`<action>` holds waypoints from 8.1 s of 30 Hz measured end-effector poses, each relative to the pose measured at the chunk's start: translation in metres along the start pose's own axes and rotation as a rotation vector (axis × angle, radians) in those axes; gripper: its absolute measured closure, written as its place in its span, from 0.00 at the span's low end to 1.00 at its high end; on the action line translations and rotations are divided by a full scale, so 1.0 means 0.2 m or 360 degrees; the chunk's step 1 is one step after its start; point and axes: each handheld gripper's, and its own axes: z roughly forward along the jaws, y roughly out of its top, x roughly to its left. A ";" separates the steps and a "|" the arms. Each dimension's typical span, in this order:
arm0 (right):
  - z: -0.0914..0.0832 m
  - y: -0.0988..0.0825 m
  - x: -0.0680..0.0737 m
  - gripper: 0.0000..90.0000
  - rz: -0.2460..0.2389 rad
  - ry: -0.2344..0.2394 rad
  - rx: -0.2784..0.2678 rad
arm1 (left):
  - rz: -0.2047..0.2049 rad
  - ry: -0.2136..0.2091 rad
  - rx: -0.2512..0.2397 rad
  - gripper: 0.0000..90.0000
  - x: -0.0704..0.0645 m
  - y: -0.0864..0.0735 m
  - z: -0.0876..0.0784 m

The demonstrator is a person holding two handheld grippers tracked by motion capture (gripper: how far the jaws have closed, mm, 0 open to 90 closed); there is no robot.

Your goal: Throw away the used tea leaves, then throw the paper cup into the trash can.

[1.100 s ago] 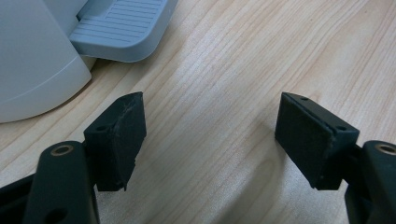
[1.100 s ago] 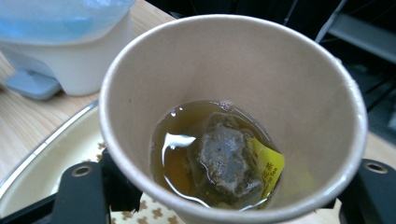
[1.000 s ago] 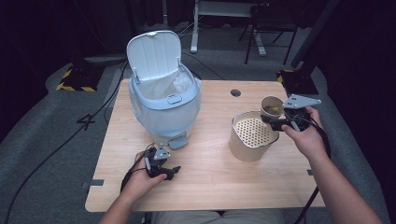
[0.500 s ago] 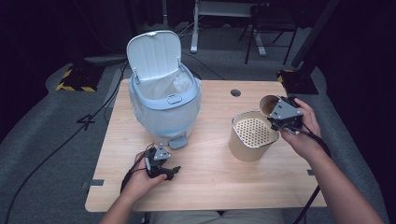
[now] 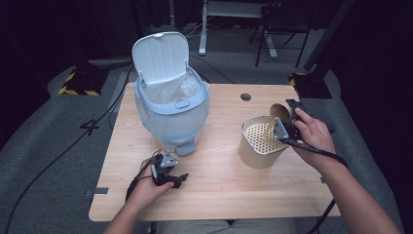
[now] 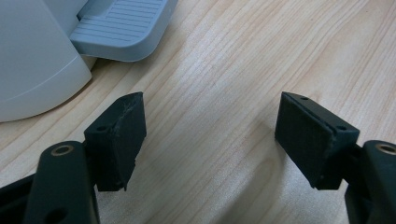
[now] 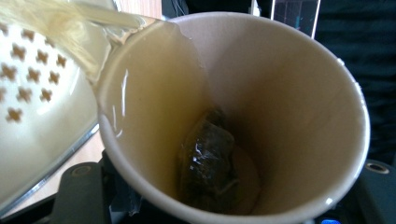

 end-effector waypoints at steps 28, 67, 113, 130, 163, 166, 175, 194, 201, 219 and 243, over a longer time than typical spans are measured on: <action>-0.04 0.12 0.14 0.34 -0.1145 -0.0701 0.0265 | 0.0000 0.0000 0.0000 0.28 0.00 0.00 0.00; -0.04 -0.03 -0.08 0.31 0.0875 0.0127 -0.0195 | 0.0000 0.0000 0.0000 0.28 0.00 0.00 0.00; 0.02 -0.11 -0.30 0.31 0.1872 0.0994 -0.0667 | 0.0018 -0.0011 0.0006 0.25 0.00 0.00 0.00; 0.09 0.19 -0.55 0.32 0.1617 0.1146 -0.0877 | 0.0027 -0.0011 0.0007 0.25 -0.01 0.00 0.00; 0.21 1.02 -0.69 0.31 0.1736 0.1209 -0.1023 | 0.0022 -0.0021 0.0006 0.24 -0.01 0.00 0.00; 0.21 1.09 -0.68 0.31 0.1768 0.1155 -0.0994 | 0.0022 -0.0021 0.0006 0.24 -0.01 0.00 0.00; 0.25 1.23 -0.65 0.30 0.1762 0.1136 -0.0914 | 0.0021 -0.0022 0.0005 0.24 -0.01 0.00 0.00; 0.19 1.11 -0.67 0.17 0.1857 0.1113 -0.0928 | 0.0025 -0.0023 0.0006 0.24 0.00 0.00 0.00; 0.07 0.94 -0.68 0.18 0.1790 0.1133 -0.0905 | 0.0030 -0.0032 0.0005 0.23 0.00 0.01 0.01; -0.19 0.33 -0.58 0.20 0.1833 0.1048 -0.0890 | -0.0008 0.0005 0.0015 0.24 0.04 -0.04 -0.04; -0.36 -0.36 0.04 0.23 0.1988 0.0979 -0.0570 | -0.0063 0.0059 0.0011 0.21 0.03 -0.06 -0.05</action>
